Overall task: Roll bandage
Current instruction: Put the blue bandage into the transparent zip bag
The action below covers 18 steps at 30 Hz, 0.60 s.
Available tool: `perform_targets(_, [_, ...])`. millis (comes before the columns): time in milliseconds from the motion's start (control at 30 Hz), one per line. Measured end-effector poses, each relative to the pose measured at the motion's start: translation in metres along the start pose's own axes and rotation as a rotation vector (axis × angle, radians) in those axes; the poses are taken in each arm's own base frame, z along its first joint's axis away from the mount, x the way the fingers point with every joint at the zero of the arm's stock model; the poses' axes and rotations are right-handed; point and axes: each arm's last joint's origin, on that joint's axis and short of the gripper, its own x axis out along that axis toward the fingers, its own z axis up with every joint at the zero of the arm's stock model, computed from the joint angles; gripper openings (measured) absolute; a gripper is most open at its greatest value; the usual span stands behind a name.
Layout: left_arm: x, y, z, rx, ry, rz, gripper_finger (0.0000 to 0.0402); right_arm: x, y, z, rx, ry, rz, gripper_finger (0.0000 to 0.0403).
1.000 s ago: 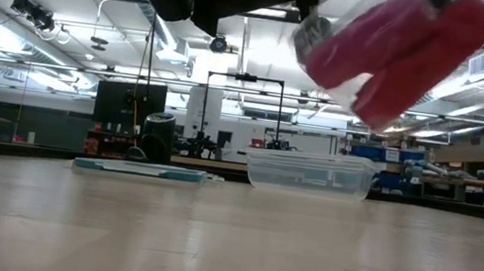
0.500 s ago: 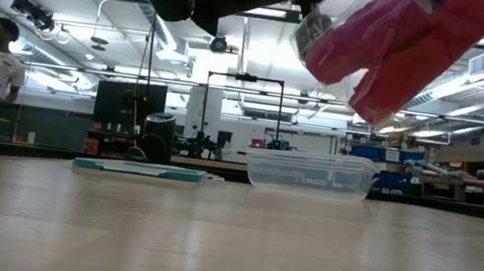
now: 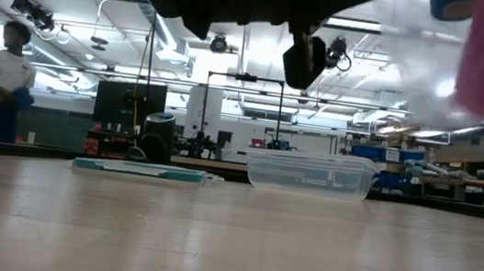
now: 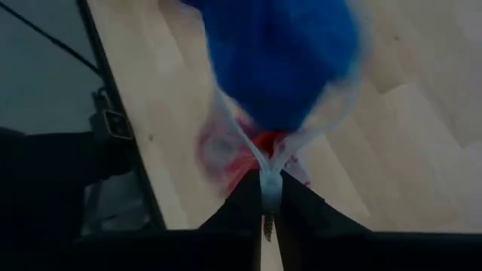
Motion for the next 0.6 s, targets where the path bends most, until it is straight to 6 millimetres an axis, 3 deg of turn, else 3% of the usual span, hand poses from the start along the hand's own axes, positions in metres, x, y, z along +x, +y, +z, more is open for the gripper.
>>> perform_targets(200, [0.004, -0.005, -0.005, 0.035, -0.006, 0.015, 0.0000, 0.000, -0.013, 0.029, 0.047, 0.166, 0.083, 0.0020])
perform_targets(367, [-0.003, -0.005, 0.004, 0.041, 0.026, -0.053, 0.0000, 0.008, -0.012, 0.027, 0.033, 0.276, 0.091, 0.0023])
perform_targets(433, [-0.005, -0.004, 0.008, 0.048, 0.014, -0.059, 0.0000, 0.006, -0.007, 0.028, 0.006, 0.300, 0.172, 0.0017])
perform_targets(533, [-0.004, -0.002, 0.005, 0.057, 0.030, -0.045, 0.0000, 0.001, -0.017, 0.029, 0.042, 0.304, 0.113, 0.0015])
perform_targets(600, [-0.001, -0.004, 0.000, 0.073, 0.042, -0.046, 0.0000, -0.002, -0.013, 0.034, 0.039, 0.288, 0.197, 0.0015])
